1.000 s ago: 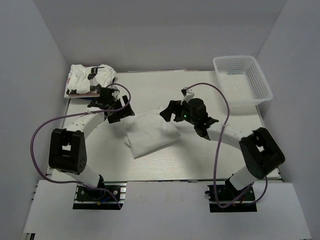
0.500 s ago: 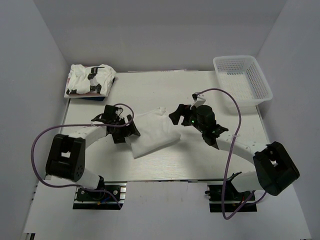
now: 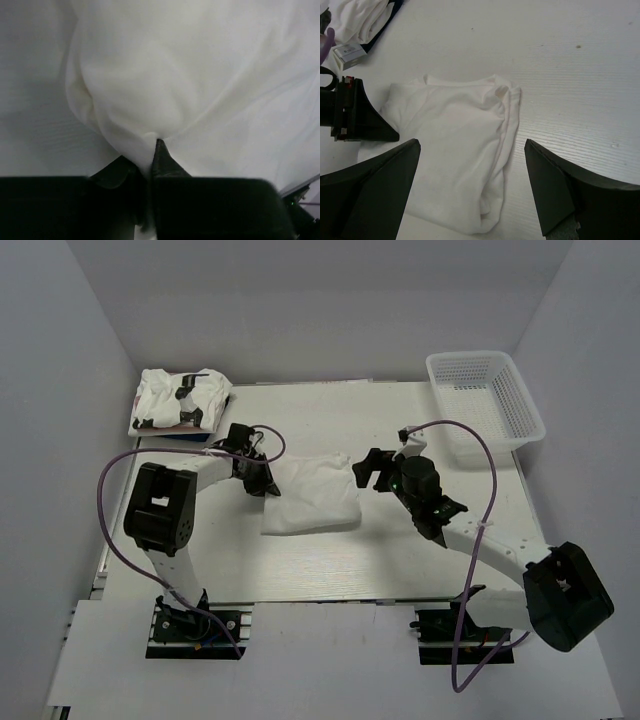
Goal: Fold and stack the t-shirts
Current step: Put the neatly folded tshirt into the corner of the board with the left arm
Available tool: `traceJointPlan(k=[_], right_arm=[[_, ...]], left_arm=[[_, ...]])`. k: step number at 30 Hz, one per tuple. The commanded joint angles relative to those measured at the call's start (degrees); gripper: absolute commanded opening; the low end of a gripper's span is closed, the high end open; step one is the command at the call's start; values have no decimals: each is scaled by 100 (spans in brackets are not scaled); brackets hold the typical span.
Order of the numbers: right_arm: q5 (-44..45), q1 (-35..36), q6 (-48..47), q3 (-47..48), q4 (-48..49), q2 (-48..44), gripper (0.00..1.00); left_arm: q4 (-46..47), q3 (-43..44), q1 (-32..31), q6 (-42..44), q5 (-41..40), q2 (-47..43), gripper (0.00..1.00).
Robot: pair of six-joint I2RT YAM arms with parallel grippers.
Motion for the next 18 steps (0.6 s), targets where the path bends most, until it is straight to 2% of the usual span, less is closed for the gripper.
traceJointPlan(k=[1, 3, 8, 14, 18], right_arm=[[685, -22, -306, -147, 178, -340, 90], [852, -39, -324, -173, 170, -385, 90], [1055, -39, -464, -217, 266, -359, 90], [1152, -31, -482, -235, 407, -104, 90], [1205, -39, -543, -200, 504, 72, 90]], left_arm=[[-355, 421, -79, 426, -654, 304, 15], [-698, 841, -79, 515, -1082, 392, 0], [-1172, 1721, -79, 1163, -1630, 173, 0], [-1630, 3065, -79, 2201, -2657, -213, 0], [-1877, 3550, -26, 2746, -2992, -328, 0]])
